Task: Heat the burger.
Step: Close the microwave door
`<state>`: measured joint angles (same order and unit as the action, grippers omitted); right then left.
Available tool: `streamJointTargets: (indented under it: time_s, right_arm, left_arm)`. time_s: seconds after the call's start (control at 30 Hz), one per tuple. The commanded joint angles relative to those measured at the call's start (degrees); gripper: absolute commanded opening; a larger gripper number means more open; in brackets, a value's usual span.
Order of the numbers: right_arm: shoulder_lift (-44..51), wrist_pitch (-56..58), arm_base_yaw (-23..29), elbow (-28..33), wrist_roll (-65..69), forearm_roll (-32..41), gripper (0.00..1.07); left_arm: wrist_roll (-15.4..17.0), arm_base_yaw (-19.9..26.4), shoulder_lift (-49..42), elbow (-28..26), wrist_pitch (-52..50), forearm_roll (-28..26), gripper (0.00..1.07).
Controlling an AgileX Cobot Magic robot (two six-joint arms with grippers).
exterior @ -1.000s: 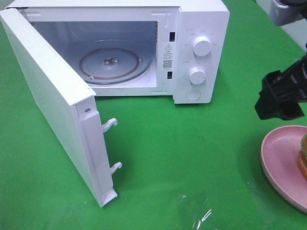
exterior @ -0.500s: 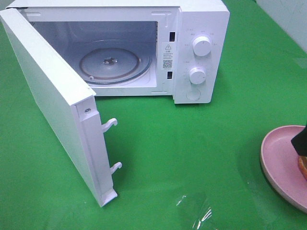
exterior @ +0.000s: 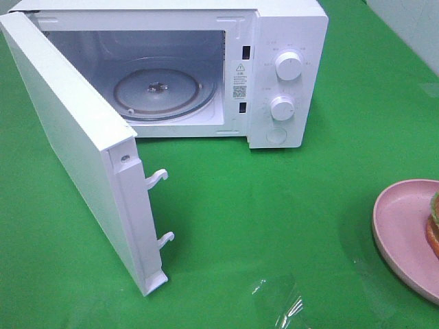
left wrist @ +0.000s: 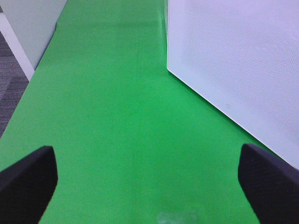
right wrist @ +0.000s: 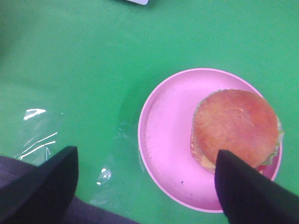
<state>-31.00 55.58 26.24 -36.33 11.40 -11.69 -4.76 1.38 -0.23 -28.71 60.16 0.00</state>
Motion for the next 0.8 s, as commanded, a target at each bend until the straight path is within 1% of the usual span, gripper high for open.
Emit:
streamJointTargets:
  time_s: [0.03,0.07,0.1,0.13,0.17,0.2,0.27,0.3,0.33,0.37,0.4,0.43,0.47,0.6,0.67,0.8]
  right_arm:
    - [6.53,0.29,-4.70,1.55,-2.64,2.01,0.77]
    - [6.53,0.29,-4.70,1.55,-2.64,2.01,0.77]
    - [9.34,0.29,-6.88,2.58,-2.69,3.09,0.77]
    - [9.34,0.29,-6.88,2.58,-2.69,3.09,0.77]
    - [12.38,0.40,-8.88,3.61,-2.75,3.90,0.77]
    - [12.38,0.40,-8.88,3.61,-2.75,3.90,0.77]
    - [16.04,1.26,-11.86,4.87,-2.81,4.64,0.77]
    - [16.04,1.26,-11.86,4.87,-2.81,4.64,0.77]
    - [18.11,1.60,-13.81,5.61,-2.86,4.76,0.77]
    - [18.11,1.60,-13.81,5.61,-2.86,4.76,0.77]
    - [20.17,1.60,-15.36,6.65,-3.27,4.81,0.76]
    - [20.17,1.60,-15.36,6.65,-3.27,4.81,0.76]
    - [22.35,2.01,-16.67,7.16,-3.95,4.81,0.76]
    - [25.55,2.01,-17.99,7.16,-3.95,4.87,0.76]
    - [28.93,2.01,-19.31,7.16,-3.90,4.87,0.76]
    - [31.28,2.01,-19.31,7.16,-3.90,4.87,0.76]
  left_arm:
    - [-0.06,-0.23,-1.15,0.11,-0.40,0.00,0.98]
    - [-0.06,-0.23,-1.15,0.11,-0.40,0.00,0.98]
    - [-0.06,-0.23,-1.15,0.11,-0.40,0.00,0.98]
    - [-0.06,-0.23,-1.15,0.11,-0.40,0.00,0.98]
    - [-0.06,-0.23,-1.15,0.11,-0.40,0.00,0.98]
    - [-0.06,-0.23,-1.15,0.11,-0.40,0.00,0.98]
    - [-0.06,-0.23,-1.15,0.11,-0.40,0.00,0.98]
    - [-0.06,-0.23,-1.15,0.11,-0.40,0.00,0.98]
    - [-0.06,-0.23,-1.15,0.11,-0.40,0.00,0.98]
    - [-0.06,-0.23,-1.15,0.11,-0.40,0.00,0.98]
    - [-0.06,-0.23,-1.15,0.11,-0.40,0.00,0.98]
    - [-0.06,-0.23,-1.15,0.11,-0.40,0.00,0.98]
    - [-0.06,-0.23,-1.15,0.11,-0.40,0.00,0.98]
    - [-0.06,-0.23,-1.15,0.11,-0.40,0.00,0.98]
    - [-0.06,-0.23,-1.15,0.11,-0.40,0.00,0.98]
    - [-0.06,-0.23,-1.15,0.11,-0.40,0.00,0.98]
